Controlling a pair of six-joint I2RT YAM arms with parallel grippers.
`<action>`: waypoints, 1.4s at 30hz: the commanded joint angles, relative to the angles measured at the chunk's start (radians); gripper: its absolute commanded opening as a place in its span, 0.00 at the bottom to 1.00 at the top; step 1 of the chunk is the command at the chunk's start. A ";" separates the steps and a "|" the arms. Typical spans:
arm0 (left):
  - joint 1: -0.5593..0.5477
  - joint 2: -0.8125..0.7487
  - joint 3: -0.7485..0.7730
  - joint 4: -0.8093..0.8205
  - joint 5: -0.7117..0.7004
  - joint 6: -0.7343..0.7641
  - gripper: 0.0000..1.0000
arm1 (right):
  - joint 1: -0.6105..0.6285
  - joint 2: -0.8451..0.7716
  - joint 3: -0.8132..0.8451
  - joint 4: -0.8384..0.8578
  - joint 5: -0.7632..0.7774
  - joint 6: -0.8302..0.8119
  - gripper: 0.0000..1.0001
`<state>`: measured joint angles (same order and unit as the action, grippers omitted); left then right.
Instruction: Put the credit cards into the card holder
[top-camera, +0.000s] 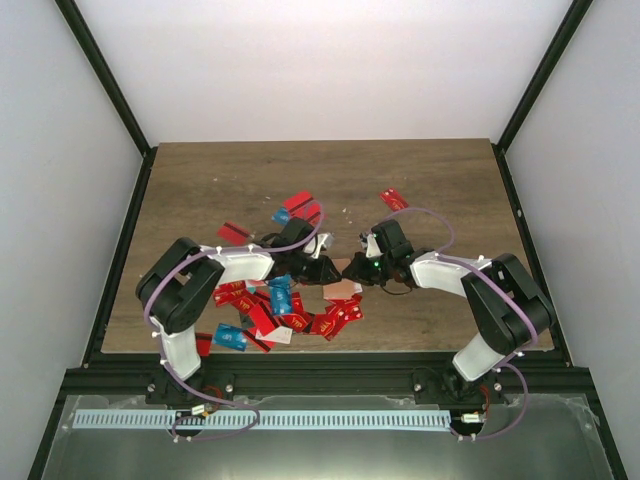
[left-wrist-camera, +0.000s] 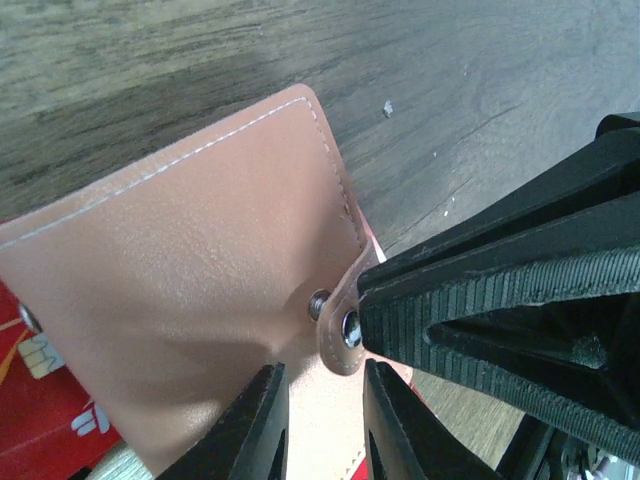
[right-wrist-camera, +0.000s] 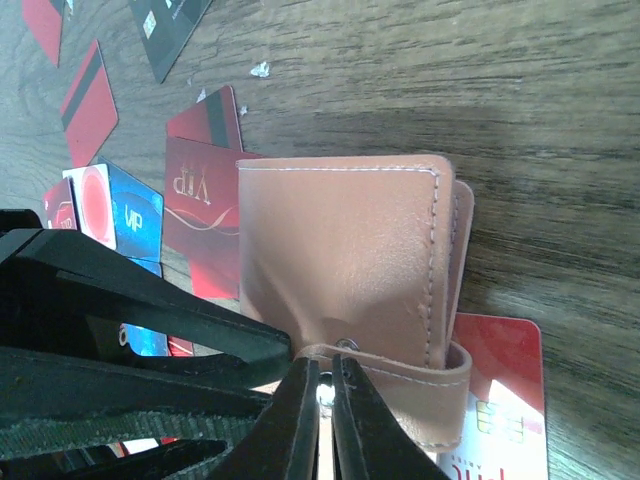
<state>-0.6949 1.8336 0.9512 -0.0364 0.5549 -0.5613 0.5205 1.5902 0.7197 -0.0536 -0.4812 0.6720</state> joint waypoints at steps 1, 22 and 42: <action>-0.003 0.027 0.033 -0.004 -0.020 0.014 0.23 | 0.005 0.012 0.023 0.036 0.006 0.009 0.07; -0.004 0.067 0.079 -0.025 -0.024 0.027 0.09 | 0.004 0.045 0.020 0.066 0.021 0.018 0.03; -0.003 0.083 0.122 -0.086 -0.082 0.057 0.04 | 0.004 -0.017 0.040 0.049 0.028 -0.006 0.02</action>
<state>-0.6960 1.8954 1.0466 -0.1085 0.5007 -0.5201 0.5201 1.6276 0.7197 0.0051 -0.4667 0.6895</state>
